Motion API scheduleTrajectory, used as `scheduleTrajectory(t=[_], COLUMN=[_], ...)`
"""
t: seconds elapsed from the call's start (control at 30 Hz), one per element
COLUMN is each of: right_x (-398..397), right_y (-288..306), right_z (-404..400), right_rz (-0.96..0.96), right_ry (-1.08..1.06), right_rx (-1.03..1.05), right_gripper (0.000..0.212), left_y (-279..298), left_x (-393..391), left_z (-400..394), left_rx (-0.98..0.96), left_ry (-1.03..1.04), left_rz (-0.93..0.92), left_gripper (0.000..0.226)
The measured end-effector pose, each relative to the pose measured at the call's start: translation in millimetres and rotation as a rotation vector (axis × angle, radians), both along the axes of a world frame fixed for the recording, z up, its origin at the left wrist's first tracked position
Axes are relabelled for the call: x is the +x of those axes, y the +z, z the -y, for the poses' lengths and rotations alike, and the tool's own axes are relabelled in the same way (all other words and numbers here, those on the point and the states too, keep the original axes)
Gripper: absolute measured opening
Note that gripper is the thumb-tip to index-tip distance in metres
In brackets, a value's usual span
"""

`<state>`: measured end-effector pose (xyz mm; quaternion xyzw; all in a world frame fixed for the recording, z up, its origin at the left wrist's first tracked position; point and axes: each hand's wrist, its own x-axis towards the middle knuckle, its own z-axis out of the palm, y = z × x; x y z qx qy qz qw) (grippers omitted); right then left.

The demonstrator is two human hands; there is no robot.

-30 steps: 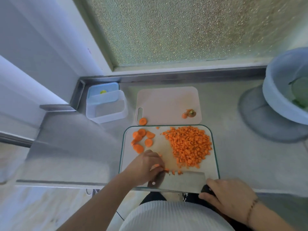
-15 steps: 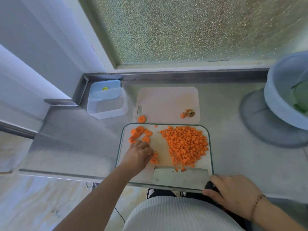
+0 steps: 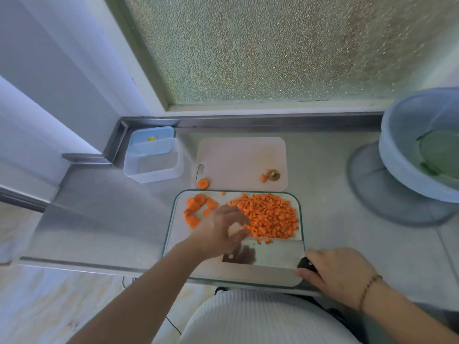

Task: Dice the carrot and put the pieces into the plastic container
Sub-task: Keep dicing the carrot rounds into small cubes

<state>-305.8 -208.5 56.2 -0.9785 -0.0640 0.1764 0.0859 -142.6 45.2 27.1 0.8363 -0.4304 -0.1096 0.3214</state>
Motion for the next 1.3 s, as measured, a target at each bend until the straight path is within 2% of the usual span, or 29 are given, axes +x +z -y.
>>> scheduleTrajectory(t=[0.1,0.23,0.33,0.4,0.47,0.6,0.67,0.8,0.93,0.97,1.07,1.17,1.23,1.3], right_x=[6,10,12,13,13,12,11,7,-7,-12,-25,-25,-23,-18], right_y=[2,4,7,6,6,11,13,11,1,-3,-14,-12,-11,-9], right_z=[-2,-5,-8,-8,-8,-11,-14,-18,-19,-20,-36,-68,-92,-111], right_rz=[0.014,0.001,-0.020,-0.025,-0.028,-0.079,-0.073,-0.046,0.143,0.101,-0.055,-0.121,-0.206,-0.293], right_ry=[0.028,0.032,0.045,0.052,0.052,0.054,0.055,0.031,-0.087,-0.171,-0.421,-0.639,-0.746,-0.865], right_rx=[-0.009,-0.020,-0.007,-0.026,-0.030,-0.053,-0.053,-0.044,0.000,0.020,0.289,0.619,0.765,0.907], right_gripper=[0.120,0.107,0.091,0.095,0.093,0.064,0.068,0.099,0.092,0.093,0.091,0.075,0.061,0.051], left_y=[1,-13,-20,-26,-30,-35,-38,-39,-40,-42,-50,-62,-70,-76], left_x=[-6,-3,-2,-3,-1,4,9,23,36,37,30,19,15,13], left_z=[23,34,40,43,48,49,44,19,-20,-31,-59,-69,-69,-72], left_rx=[0.137,0.233,0.173,0.131,0.123,0.091,0.060,0.033,-0.057,-0.076,-0.057,0.034,0.049,0.005], left_ry=[-0.163,-0.165,-0.113,-0.083,-0.042,0.019,0.031,0.052,0.177,0.191,0.041,-0.154,-0.200,-0.211], left_rz=[0.069,0.065,0.066,0.082,0.089,0.132,0.159,0.221,0.241,0.268,0.335,0.318,0.310,0.292], left_gripper=[0.023,0.034,0.034,0.025,0.030,0.035,0.031,0.027,0.022,0.020,0.019,0.034,0.041,0.038])
